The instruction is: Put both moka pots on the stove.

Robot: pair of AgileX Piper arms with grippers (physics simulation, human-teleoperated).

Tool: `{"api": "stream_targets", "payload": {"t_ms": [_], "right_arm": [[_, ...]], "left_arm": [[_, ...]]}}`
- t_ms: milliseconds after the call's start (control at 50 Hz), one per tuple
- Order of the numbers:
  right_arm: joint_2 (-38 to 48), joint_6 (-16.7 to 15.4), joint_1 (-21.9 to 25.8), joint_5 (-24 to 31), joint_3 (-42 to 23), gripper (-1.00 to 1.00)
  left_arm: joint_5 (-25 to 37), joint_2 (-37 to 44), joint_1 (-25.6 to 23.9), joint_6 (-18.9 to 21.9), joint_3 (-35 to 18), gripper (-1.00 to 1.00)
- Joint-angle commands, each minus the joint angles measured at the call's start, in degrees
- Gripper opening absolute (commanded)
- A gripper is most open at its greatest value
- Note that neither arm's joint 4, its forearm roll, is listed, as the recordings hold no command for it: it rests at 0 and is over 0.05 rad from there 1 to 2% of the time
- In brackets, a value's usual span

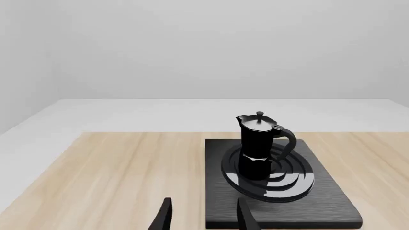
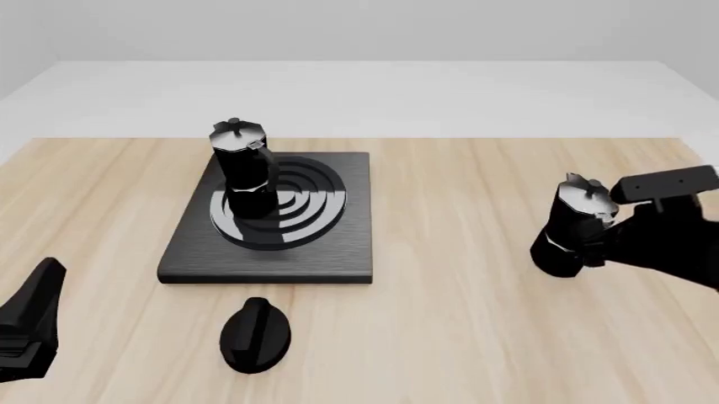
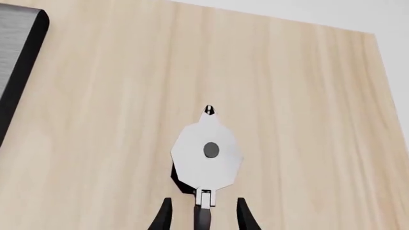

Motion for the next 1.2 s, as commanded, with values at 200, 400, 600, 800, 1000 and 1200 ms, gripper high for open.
{"api": "stream_targets", "payload": {"t_ms": [200, 400, 600, 800, 1000, 1200], "right_arm": [[2.7, 0.5, 0.0, -2.2, 0.9, 1.0], [-0.4, -0.5, 0.1, -2.2, 1.3, -1.0], [-2.5, -2.2, 0.1, -4.0, 2.2, -1.0], [-4.9, -2.8, 0.1, -4.3, 1.8, -1.0], [-6.8, -1.6, 1.4, -2.3, -0.3, -1.0], [-7.4, 0.0, 4.2, -1.5, -2.5, -1.0]], "left_arm": [[0.0, 0.0, 0.0, 0.0, 0.0, 1.0], [0.0, 0.0, 0.0, 0.0, 0.0, 1.0], [0.0, 0.0, 0.0, 0.0, 0.0, 1.0], [0.0, 0.0, 0.0, 0.0, 0.0, 1.0], [0.0, 0.0, 0.0, 0.0, 0.0, 1.0], [0.0, 0.0, 0.0, 0.0, 0.0, 1.0]]}}
